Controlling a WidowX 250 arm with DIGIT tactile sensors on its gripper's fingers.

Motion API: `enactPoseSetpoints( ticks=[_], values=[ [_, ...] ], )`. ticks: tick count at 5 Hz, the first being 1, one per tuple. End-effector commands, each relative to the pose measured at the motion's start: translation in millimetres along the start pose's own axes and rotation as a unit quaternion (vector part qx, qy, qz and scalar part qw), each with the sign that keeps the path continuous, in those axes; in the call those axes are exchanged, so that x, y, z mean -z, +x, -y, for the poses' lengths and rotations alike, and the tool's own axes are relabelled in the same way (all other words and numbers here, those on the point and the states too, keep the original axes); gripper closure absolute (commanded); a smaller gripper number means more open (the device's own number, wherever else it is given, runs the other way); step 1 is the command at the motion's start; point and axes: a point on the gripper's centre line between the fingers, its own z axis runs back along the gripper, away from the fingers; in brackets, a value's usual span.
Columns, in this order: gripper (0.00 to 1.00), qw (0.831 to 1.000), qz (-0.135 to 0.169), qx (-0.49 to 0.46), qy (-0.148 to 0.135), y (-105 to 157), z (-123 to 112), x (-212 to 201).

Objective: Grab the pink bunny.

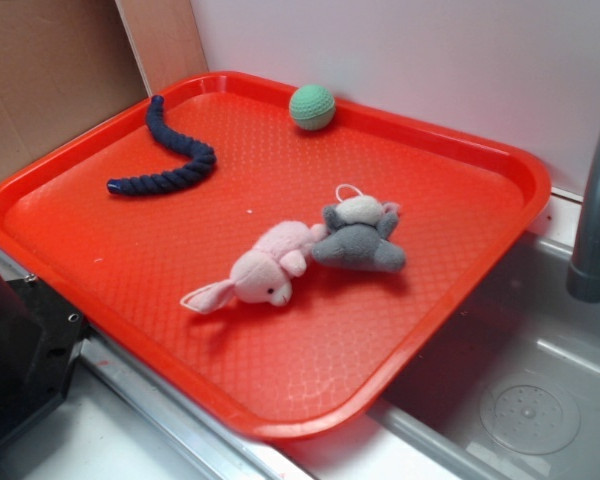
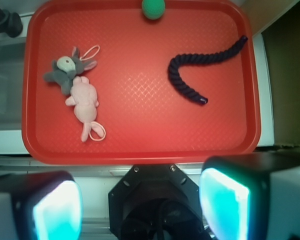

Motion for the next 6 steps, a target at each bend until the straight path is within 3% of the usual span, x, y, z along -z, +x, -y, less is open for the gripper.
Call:
enactPoseSetpoints(
  ticks=[1,2,4,6],
  values=[
    [0.0,1.0,0.018,-0.019,-0.007,19,15,20],
    [0.0,0.998,0.042,-0.042,-0.02,31,35,48],
    [0.0,0.997,0.049,-0.057,-0.031,48,74,109],
    [0.0,0.998,0.034,-0.052,-0.002,58,93,170]
  ],
)
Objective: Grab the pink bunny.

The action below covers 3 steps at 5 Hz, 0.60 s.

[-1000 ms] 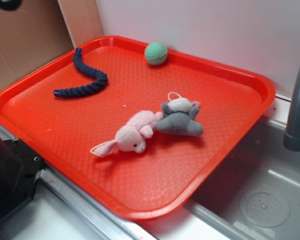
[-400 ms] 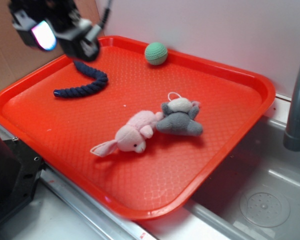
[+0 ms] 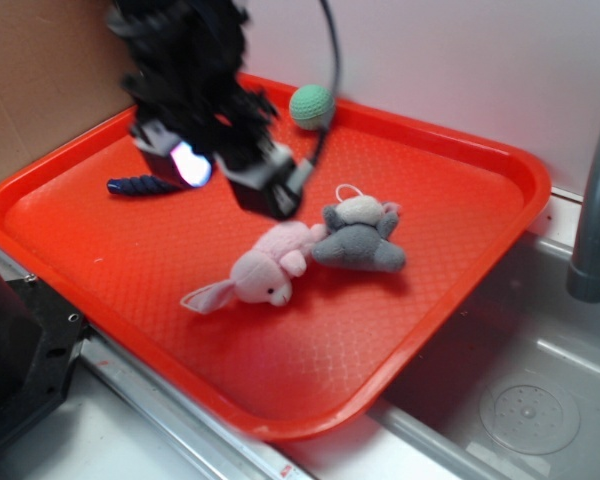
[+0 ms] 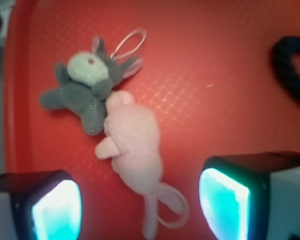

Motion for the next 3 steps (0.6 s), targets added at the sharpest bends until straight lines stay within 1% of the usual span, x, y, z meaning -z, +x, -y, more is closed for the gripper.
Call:
enactPoseSetpoints(
  ticks=[1,2,3],
  values=[
    [0.0,0.999,-0.008,0.011,0.033,5,8,53],
    [0.0,0.999,-0.014,0.008,0.048,4,3,69],
    [1.0,0.998,-0.022,0.002,0.053,7,-1,69]
  ],
)
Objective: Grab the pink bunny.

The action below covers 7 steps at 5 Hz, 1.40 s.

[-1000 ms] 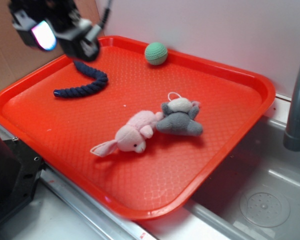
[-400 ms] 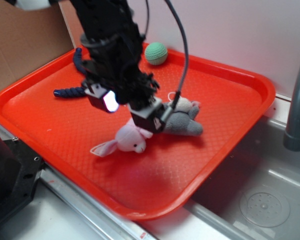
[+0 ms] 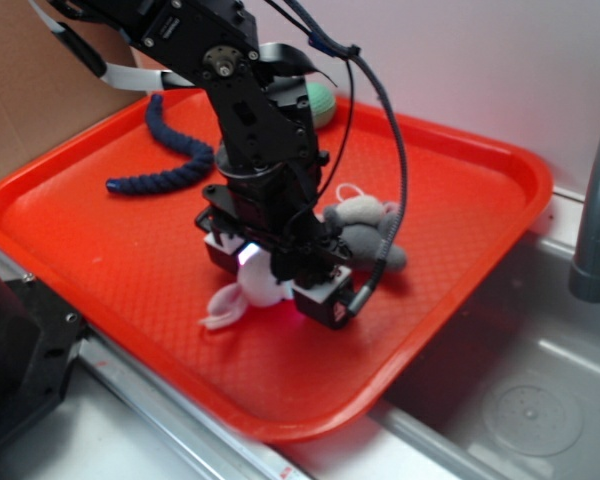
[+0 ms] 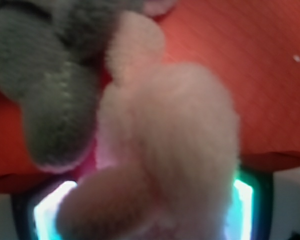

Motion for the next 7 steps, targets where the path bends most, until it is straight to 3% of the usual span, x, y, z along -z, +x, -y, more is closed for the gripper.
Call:
enactPoseSetpoints(
  ticks=[1,3,4,5,6,7],
  values=[
    [1.0,1.0,-0.003,0.0,-0.008,4,-14,-12],
    [1.0,1.0,-0.023,0.009,0.011,26,-59,-91],
    [1.0,1.0,-0.007,-0.003,0.007,38,-83,-126],
    [1.0,1.0,0.0,-0.013,-0.005,42,-106,-151],
    [1.0,1.0,0.016,-0.024,0.001,39,-119,-170],
    [1.0,0.999,0.006,-0.042,0.007,39,-123,-170]
  ],
)
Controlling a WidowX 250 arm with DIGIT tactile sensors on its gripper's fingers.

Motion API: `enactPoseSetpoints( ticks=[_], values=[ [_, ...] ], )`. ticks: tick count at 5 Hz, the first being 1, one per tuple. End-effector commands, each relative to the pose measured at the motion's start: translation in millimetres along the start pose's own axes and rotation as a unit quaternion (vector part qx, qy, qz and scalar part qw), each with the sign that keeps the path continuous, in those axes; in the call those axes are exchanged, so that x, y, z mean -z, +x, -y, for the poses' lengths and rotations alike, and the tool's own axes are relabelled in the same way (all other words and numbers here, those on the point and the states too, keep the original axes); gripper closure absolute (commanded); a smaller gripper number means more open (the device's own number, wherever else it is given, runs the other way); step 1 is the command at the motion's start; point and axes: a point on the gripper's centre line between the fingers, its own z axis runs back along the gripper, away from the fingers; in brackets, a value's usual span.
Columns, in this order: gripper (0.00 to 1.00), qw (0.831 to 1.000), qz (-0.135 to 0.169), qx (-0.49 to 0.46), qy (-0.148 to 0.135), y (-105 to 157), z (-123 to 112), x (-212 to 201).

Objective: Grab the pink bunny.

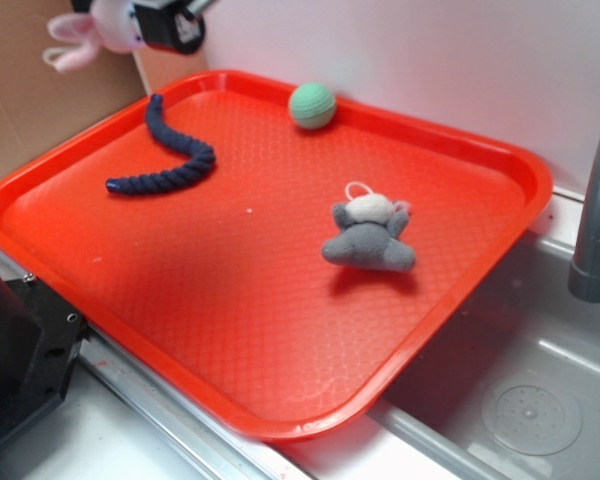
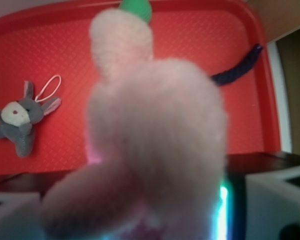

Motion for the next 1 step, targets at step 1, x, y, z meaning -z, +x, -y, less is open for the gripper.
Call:
enactPoseSetpoints(
  ticks=[1],
  values=[
    [1.0,1.0,0.01,-0.029,0.006,7.7,-6.1,-11.5]
  ],
)
